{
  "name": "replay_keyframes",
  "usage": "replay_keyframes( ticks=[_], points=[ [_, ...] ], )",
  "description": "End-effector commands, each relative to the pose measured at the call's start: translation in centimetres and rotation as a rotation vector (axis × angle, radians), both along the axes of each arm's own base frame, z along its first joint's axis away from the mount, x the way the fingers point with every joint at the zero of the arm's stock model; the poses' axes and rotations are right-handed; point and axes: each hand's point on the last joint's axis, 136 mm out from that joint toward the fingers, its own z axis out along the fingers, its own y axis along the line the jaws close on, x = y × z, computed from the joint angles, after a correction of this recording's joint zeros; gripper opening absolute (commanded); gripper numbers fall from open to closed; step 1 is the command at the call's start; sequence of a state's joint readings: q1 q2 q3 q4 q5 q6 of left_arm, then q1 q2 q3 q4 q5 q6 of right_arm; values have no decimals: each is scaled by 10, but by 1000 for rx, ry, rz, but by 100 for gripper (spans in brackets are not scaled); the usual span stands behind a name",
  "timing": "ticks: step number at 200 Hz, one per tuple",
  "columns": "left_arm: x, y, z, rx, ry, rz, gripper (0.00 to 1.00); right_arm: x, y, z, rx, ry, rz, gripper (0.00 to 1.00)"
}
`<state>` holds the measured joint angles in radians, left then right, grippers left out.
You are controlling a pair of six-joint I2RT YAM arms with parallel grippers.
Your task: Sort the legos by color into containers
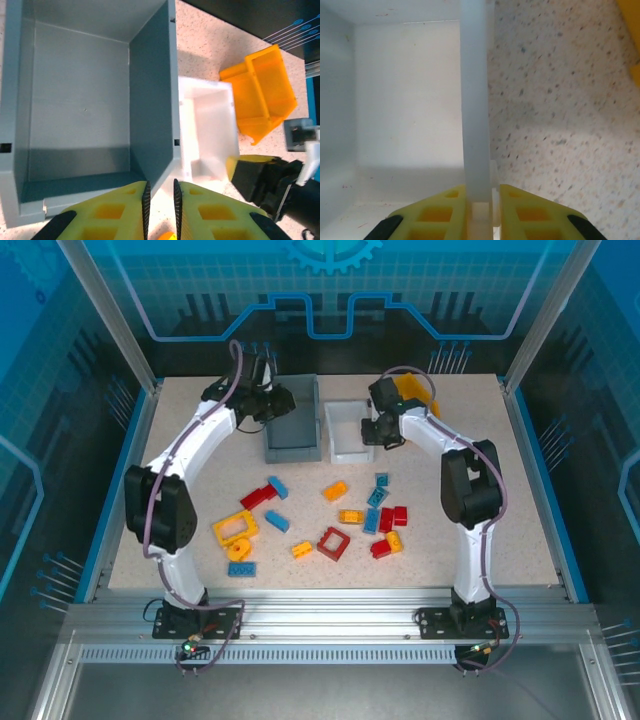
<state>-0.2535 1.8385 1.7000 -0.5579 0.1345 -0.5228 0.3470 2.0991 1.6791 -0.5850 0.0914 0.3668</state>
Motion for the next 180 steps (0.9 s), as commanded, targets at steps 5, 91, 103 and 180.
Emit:
replay_keyframes(
  ticks=[5, 91, 103, 180],
  points=[
    [-19, -2, 9, -8, -10, -4, 24, -13, 6, 16, 0, -24, -46, 21],
    [-102, -74, 20, -170, -62, -193, 39, -10, -26, 78, -13, -139, -97, 59],
    [-115, -88, 17, -190, -61, -224, 39, -2, -40, 86, -15, -158, -101, 59],
    [-172, -157, 4, -258, -154, -319, 46, 79, -71, 55, -84, -89, 43, 59]
  ],
)
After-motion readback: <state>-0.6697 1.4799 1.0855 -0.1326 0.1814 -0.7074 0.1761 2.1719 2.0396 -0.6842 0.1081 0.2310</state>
